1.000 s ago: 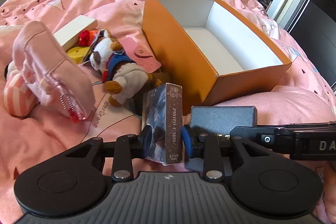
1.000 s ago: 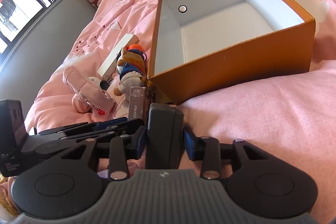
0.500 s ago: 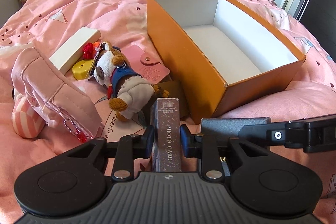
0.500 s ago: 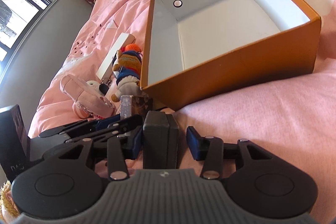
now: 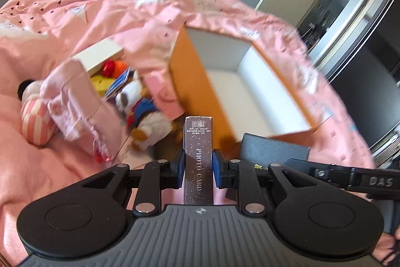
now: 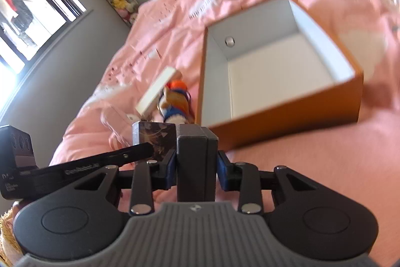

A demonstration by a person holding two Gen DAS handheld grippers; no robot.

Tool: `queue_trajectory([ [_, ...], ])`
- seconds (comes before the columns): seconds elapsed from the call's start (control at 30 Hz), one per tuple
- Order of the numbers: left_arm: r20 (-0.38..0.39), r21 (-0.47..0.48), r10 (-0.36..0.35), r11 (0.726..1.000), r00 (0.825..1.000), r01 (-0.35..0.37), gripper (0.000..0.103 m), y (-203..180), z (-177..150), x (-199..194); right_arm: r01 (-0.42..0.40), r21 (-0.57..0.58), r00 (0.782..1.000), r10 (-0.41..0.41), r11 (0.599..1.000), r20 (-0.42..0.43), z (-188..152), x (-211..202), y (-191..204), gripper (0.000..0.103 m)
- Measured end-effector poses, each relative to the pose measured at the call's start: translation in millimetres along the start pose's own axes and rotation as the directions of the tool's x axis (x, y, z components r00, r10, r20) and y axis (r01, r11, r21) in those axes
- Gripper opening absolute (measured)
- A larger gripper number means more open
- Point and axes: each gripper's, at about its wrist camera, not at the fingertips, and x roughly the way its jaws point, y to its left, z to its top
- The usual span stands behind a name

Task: Organize objects
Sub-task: 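Carry the PHOTO CARD box with the left tool while the right lowers the gift box into the orange box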

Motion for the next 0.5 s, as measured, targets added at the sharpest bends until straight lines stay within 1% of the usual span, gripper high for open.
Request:
queue_trajectory([
  [0.13, 0.033, -0.004, -0.085, 0.996, 0.996, 0.085, 0.025, -15, 27, -17, 0.021, -0.063, 0.996, -0.016, 0.998, 0.083, 26, -24, 5, 0.036],
  [0.2, 0.025, -0.002, -0.127, 0.992, 0.992, 0.127, 0.025, -26, 43, -16, 0.033, -0.068, 0.993, -0.025, 0.997, 0.119, 42, -30, 3, 0.035],
  [0.27, 0.007, 0.002, -0.151, 0.989, 0.989, 0.151, 0.025, -39, 56, -9, 0.043, -0.059, 0.989, -0.034, 0.997, 0.147, 56, -32, -2, 0.035],
  [0.37, -0.022, 0.013, -0.155, 0.988, 0.988, 0.156, 0.025, -55, 73, 10, 0.083, -0.040, 0.981, -0.075, 0.996, 0.179, 75, -27, -14, 0.035],
  [0.43, -0.048, 0.018, -0.127, 0.992, 0.991, 0.128, 0.025, -63, 82, 30, 0.116, -0.026, 0.976, -0.109, 0.993, 0.187, 85, -20, -26, 0.035],
  [0.5, -0.075, 0.032, -0.091, 0.995, 0.993, 0.094, 0.025, -69, 86, 53, 0.131, -0.009, 0.977, -0.127, 0.991, 0.173, 94, -7, -39, 0.035],
])
